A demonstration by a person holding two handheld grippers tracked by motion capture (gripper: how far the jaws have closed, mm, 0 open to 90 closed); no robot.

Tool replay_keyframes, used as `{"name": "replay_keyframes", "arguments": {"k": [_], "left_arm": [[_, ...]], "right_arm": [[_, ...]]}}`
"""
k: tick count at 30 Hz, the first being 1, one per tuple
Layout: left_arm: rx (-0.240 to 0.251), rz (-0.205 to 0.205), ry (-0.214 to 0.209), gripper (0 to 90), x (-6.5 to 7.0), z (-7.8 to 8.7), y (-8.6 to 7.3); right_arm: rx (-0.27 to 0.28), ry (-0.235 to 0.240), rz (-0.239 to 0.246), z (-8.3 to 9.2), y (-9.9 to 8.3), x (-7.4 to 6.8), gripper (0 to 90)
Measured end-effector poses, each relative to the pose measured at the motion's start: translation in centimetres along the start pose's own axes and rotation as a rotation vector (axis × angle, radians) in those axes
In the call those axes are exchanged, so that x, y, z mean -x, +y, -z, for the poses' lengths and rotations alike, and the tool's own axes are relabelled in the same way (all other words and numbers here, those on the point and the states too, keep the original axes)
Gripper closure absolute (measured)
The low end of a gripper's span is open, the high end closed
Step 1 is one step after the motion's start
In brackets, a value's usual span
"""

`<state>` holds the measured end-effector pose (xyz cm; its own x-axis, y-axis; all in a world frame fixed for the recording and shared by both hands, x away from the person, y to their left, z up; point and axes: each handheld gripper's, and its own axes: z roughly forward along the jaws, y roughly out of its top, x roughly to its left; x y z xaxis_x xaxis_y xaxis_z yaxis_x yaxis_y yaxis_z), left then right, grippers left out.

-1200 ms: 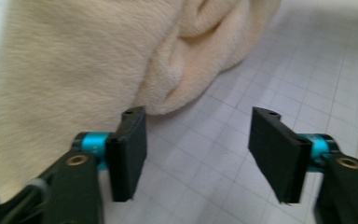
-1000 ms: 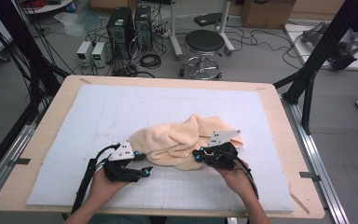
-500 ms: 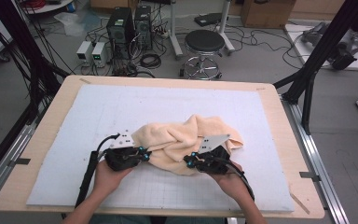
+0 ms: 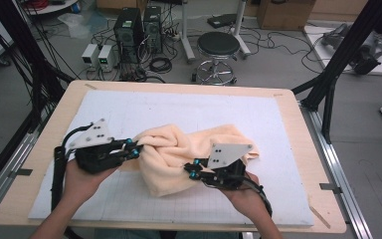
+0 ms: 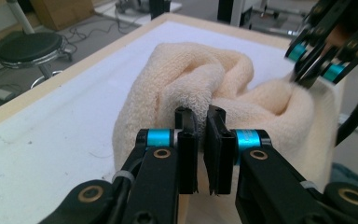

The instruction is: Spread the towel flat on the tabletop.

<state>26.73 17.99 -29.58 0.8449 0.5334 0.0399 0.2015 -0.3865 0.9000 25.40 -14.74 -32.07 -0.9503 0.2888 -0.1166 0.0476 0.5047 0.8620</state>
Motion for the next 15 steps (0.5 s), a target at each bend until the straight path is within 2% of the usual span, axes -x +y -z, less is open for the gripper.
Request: {"name": "replay_keyframes", "arguments": {"k": [1,2,3,4,5,6,8,10,11,12,13,15], "left_arm": [[-0.014,-0.004,0.006,83.6,-0.4,-1.2,0.0],[-0.065,0.008,0.010,82.9,-1.5,-4.2,-0.6],[-0.065,0.008,0.010,81.9,-1.5,-4.2,-0.6],[-0.084,0.034,0.004,80.3,-2.1,-5.9,-1.0],[-0.114,0.068,-0.011,76.4,-3.2,-8.9,-1.8],[-0.114,0.068,-0.011,71.6,-3.2,-8.9,-1.8],[-0.122,0.090,-0.005,62.7,-3.6,-10.4,-2.4],[-0.119,0.082,-0.014,56.2,-3.6,-10.6,-2.7],[-0.118,0.065,-0.011,53.3,-3.4,-10.2,-2.8],[-0.119,0.044,-0.005,53.3,-3.2,-9.6,-3.0],[-0.111,0.038,-0.010,52.7,-3.0,-9.1,-3.2],[-0.093,0.043,-0.027,52.3,-2.7,-7.8,-3.9]], "right_arm": [[0.000,0.000,0.000,0.0,0.0,0.0,86.5],[-0.016,-0.044,-0.024,0.3,-1.0,1.2,86.5],[-0.047,-0.076,-0.034,0.2,-1.8,2.0,86.5],[-0.069,-0.092,-0.068,0.1,-2.7,3.0,86.5],[-0.076,-0.096,-0.111,-0.1,-3.7,3.9,86.5],[-0.094,-0.112,-0.140,-0.3,-4.7,4.8,86.6],[-0.129,-0.135,-0.189,-0.6,-6.3,6.4,86.5],[-0.144,-0.137,-0.235,-0.8,-7.7,7.4,86.5],[-0.157,-0.144,-0.243,-0.9,-8.3,7.8,86.5],[-0.157,-0.144,-0.243,-0.9,-8.3,7.8,86.5],[-0.155,-0.130,-0.274,-0.9,-9.0,8.2,86.5],[-0.149,-0.134,-0.274,-0.9,-9.2,8.2,86.5]]}}
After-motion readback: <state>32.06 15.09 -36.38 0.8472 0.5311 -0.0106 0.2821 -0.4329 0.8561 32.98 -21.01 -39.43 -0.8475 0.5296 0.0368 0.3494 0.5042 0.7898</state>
